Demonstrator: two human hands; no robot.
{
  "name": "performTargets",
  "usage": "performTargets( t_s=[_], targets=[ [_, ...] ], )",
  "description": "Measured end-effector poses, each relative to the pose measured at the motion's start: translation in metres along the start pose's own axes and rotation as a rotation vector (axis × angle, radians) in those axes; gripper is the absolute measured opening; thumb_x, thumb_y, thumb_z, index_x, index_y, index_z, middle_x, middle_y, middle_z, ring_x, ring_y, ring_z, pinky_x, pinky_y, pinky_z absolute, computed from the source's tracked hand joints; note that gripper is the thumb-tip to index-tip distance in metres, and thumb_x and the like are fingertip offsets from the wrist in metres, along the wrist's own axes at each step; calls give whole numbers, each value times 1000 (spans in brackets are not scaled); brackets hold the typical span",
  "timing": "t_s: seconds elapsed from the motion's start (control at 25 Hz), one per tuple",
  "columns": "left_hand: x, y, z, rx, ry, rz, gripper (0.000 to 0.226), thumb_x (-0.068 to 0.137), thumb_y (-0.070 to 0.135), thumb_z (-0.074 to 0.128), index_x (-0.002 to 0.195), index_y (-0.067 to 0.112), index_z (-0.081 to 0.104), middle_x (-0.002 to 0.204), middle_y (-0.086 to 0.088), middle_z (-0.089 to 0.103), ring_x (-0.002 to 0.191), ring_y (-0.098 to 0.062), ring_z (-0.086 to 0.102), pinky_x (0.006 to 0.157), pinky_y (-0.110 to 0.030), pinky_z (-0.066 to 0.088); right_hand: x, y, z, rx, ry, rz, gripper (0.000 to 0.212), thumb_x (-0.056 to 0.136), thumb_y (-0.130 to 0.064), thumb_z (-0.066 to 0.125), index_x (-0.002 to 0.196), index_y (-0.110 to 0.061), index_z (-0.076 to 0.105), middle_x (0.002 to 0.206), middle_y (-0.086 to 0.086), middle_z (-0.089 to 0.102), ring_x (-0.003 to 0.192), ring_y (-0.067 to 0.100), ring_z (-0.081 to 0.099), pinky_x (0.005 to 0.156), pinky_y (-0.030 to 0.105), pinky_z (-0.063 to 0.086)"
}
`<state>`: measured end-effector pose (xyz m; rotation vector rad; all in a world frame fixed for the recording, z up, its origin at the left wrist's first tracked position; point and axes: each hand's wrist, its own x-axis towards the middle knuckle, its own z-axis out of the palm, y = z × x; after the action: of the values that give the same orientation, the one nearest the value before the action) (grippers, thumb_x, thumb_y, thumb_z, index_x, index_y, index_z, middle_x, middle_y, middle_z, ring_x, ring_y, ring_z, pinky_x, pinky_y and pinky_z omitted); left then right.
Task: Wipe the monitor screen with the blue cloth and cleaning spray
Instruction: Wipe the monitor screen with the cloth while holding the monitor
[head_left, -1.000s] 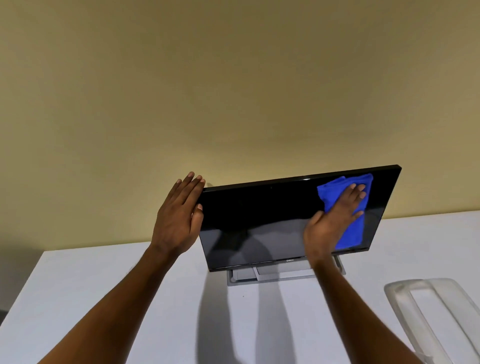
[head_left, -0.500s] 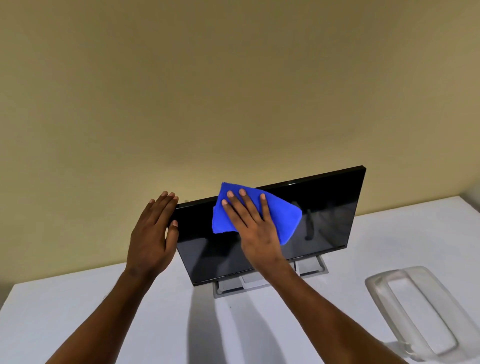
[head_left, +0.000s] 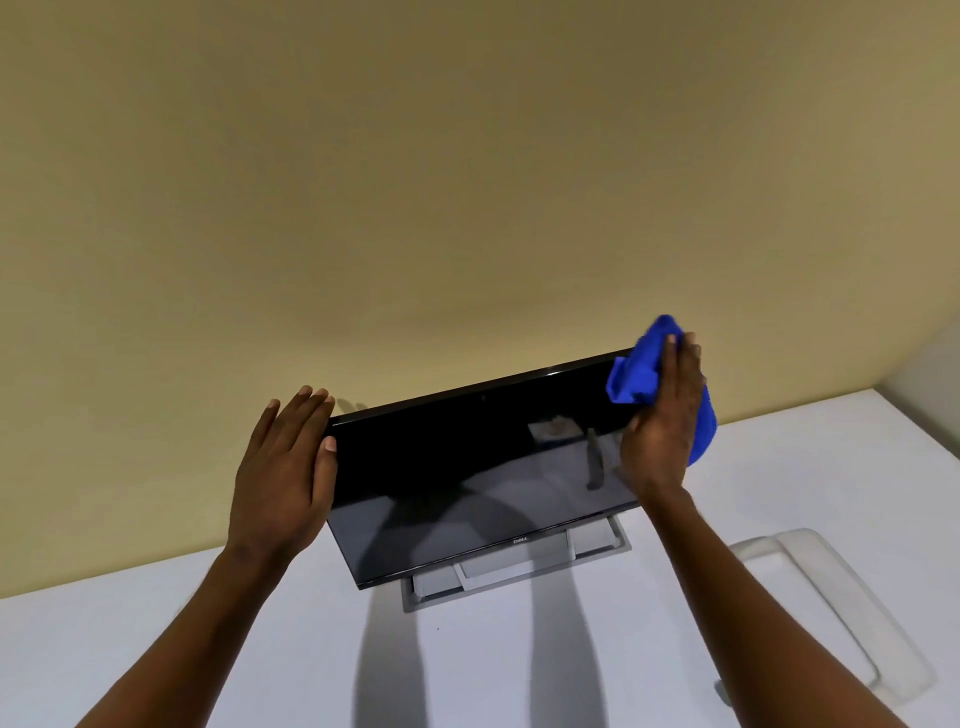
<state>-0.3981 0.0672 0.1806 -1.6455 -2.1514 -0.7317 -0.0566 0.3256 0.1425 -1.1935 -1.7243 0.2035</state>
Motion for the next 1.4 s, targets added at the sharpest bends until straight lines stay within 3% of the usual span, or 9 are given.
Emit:
performTargets(
  t_s=[0.08,0.16,0.24,0.4,0.64,0.76,1.04,1.2,1.4],
  targets=[
    [6,11,4,38,-18,50,53,107,27,30,146,1,56,155,-14,54,152,-27,43,128,-51,27,-4,-2,4,191,168,375,58,104,-4,47,160,-15,39,163,-5,42,152,9,36,129,36,20],
    [10,20,9,77,-41,88,54,107,28,30,148,2,55,156,-13,54,152,-27,43,128,-51,28,-11,-16,12,197,226,535,65,102,4,38,164,-9,24,170,0,27,157,12,26,129,31,16],
    [11,25,14,86,-51,75,55,108,30,29,148,4,54,156,-12,54,151,-27,44,127,-49,30,-31,-28,26,47,174,412,79,91,11,32,165,-3,10,174,15,11,161,30,12,131,44,14],
    [9,23,16,51,-39,45,53,107,30,32,147,5,57,155,-10,56,149,-27,47,125,-47,33,-62,-68,45,-196,-36,345,102,85,-2,51,164,-8,-12,173,21,-2,161,39,0,129,55,17],
    [9,22,16,33,-34,62,53,106,30,35,148,5,56,154,-11,56,146,-29,50,124,-43,32,-109,-55,60,-371,-252,-320,119,76,4,64,165,-14,-12,171,20,-2,158,43,5,124,66,16],
    [10,22,14,28,-39,63,53,106,30,35,147,4,57,154,-11,57,145,-29,51,124,-43,32,-81,-14,45,-405,-242,-420,122,74,12,67,167,-21,-5,174,8,-5,161,33,4,125,64,16],
    [10,21,15,15,-62,56,54,105,29,35,149,5,55,155,-11,55,146,-29,50,125,-41,30,-77,8,42,-250,-173,188,119,74,22,54,166,-21,-7,175,5,-10,162,31,0,128,61,12],
    [10,22,13,-13,-75,49,55,103,30,36,149,6,55,156,-11,55,146,-28,50,124,-43,32,-93,-33,66,-245,-101,628,100,88,4,50,165,-12,-11,175,14,-4,161,34,4,123,60,30],
    [9,18,12,-24,-88,70,57,102,29,36,150,5,54,156,-11,54,146,-29,49,124,-41,30,-137,-126,98,-252,-211,533,104,82,-11,61,164,-2,-3,172,24,-6,159,44,-3,125,63,20]
  ],
)
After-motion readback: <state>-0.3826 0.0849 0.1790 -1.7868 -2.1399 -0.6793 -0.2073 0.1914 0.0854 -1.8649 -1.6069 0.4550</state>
